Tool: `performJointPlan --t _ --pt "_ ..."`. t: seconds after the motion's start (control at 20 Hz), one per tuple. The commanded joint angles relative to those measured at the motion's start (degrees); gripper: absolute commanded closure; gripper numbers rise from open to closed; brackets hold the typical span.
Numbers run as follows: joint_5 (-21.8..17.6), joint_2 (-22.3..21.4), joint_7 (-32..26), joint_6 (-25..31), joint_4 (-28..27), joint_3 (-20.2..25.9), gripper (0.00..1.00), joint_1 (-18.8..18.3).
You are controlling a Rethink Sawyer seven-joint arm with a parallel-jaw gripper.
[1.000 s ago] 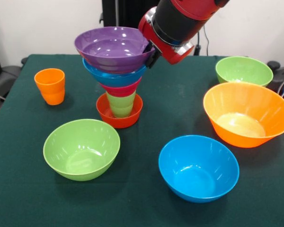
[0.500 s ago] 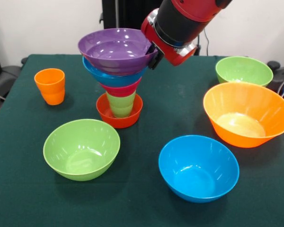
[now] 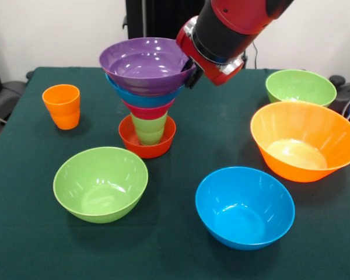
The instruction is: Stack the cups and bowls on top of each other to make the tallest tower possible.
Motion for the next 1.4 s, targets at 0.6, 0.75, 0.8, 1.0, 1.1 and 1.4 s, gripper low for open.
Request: performJointPlan --t 0.6,0.75,0.8,1.0,1.1,1.4 --pt "-1.17 0.91 -0.19 9.34 0.71 3.13 1.0 2.5" --pt "-1.92 1.02 -0.04 10.0 0.31 2.42 1.0 2.8" --pt "-2.15 1.06 -0.07 10.12 0.26 2.19 1.0 2.89" --pt "-3.72 1.62 -0.73 10.21 -1.06 0.88 1.0 3.07" --pt "-4.49 1.75 -1.38 9.85 -1.48 0.19 1.0 3.07" --pt "-5.5 2.72 -2.63 8.95 -3.05 -0.96 1.0 2.94"
